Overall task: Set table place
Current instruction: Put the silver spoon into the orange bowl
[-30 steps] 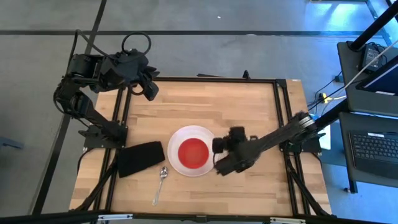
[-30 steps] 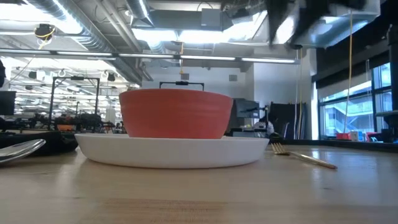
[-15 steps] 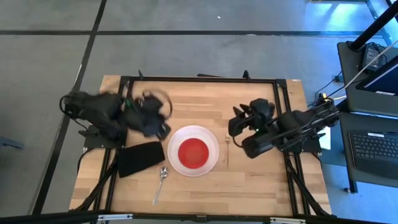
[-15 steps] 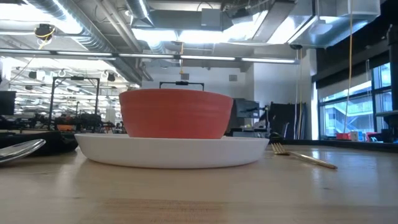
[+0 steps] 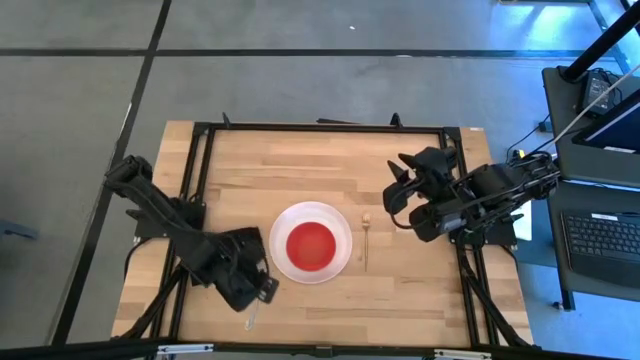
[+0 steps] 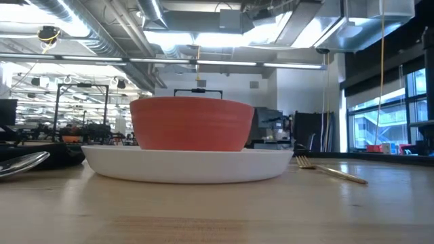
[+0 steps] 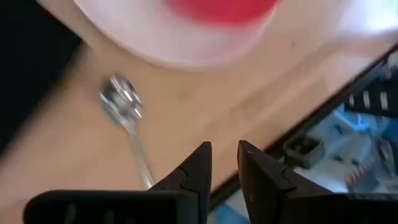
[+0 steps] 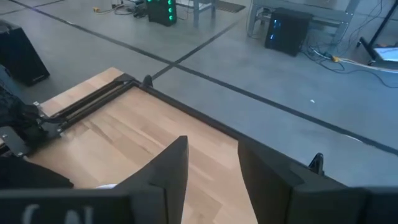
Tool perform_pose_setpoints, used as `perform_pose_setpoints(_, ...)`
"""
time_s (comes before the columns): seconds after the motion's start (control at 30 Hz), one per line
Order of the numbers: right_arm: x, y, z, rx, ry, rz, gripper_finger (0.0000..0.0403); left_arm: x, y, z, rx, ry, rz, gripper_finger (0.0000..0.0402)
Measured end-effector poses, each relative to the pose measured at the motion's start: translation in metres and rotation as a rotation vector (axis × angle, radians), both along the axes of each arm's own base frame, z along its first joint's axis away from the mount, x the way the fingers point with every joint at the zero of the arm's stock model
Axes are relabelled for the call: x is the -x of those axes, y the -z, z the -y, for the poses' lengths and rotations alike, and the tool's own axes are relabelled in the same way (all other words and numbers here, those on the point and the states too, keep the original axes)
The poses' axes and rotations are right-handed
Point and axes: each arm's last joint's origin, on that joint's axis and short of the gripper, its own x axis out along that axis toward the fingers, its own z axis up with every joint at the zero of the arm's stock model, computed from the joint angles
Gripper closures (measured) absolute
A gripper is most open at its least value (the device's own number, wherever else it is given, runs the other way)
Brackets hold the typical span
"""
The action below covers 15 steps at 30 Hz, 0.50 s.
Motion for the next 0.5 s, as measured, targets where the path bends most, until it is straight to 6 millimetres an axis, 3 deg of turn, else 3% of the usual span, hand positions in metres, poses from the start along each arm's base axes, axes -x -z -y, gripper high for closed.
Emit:
perform_pose_setpoints(0.27, 0.000, 0.000, 0.000, 0.003, -0.010, -0.012, 0.0258, -0.011, 0.054, 0.016, 0.060, 0.108, -0.117, 0.0331)
perform_pose_setpoints(0.5, -0.002, -0.002, -0.001, -0.011, -0.010, 0.018, 0.0258, -0.017, 0.069, 0.016, 0.018, 0.138, -0.163, 0.0320)
